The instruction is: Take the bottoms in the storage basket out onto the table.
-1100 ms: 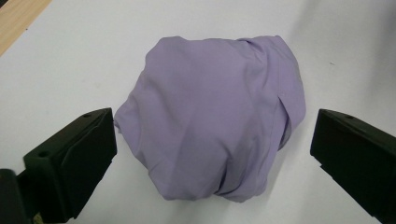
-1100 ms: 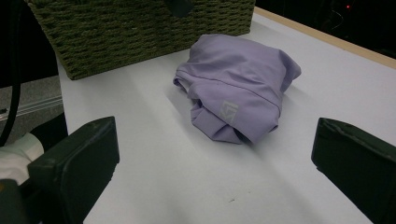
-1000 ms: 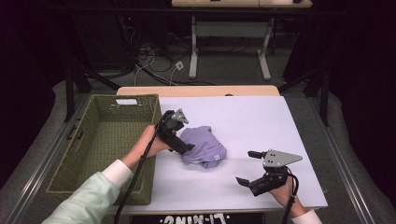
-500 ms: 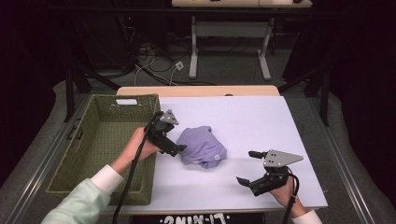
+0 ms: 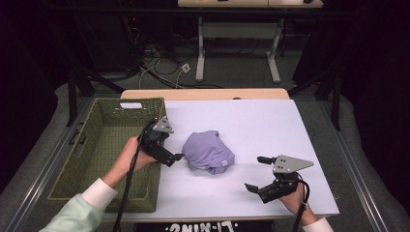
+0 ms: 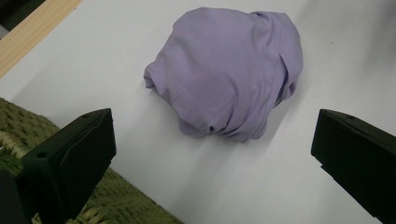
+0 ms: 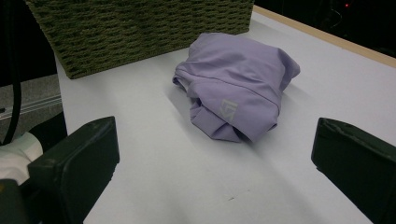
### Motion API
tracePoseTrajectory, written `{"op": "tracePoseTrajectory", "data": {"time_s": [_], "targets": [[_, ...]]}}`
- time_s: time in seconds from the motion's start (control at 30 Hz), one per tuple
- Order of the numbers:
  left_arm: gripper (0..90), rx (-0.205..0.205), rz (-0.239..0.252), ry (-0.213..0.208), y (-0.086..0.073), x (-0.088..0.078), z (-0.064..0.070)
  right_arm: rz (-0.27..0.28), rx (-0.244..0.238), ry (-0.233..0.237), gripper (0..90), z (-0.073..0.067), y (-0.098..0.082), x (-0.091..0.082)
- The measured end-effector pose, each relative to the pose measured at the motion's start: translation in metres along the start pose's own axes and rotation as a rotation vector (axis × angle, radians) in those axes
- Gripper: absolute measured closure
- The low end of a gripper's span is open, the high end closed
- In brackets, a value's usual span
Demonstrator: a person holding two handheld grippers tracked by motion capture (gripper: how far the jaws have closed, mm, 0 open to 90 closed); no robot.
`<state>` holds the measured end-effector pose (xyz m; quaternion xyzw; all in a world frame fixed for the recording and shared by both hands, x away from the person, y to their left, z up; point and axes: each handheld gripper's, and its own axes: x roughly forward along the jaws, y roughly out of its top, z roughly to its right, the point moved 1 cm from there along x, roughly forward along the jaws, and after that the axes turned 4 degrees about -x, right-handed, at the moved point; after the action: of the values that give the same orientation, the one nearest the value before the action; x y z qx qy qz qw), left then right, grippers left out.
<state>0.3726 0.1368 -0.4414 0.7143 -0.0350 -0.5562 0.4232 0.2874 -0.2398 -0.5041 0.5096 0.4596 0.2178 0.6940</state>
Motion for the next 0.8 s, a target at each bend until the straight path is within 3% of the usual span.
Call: {"op": "tracePoseTrajectory", "data": {"time_s": [0.8], "targets": [[0.0,-0.067,0.018,0.036,-0.032,-0.029,-0.006,-0.005,0.001,0.0,0.6,-0.001,0.0,0.0]]}}
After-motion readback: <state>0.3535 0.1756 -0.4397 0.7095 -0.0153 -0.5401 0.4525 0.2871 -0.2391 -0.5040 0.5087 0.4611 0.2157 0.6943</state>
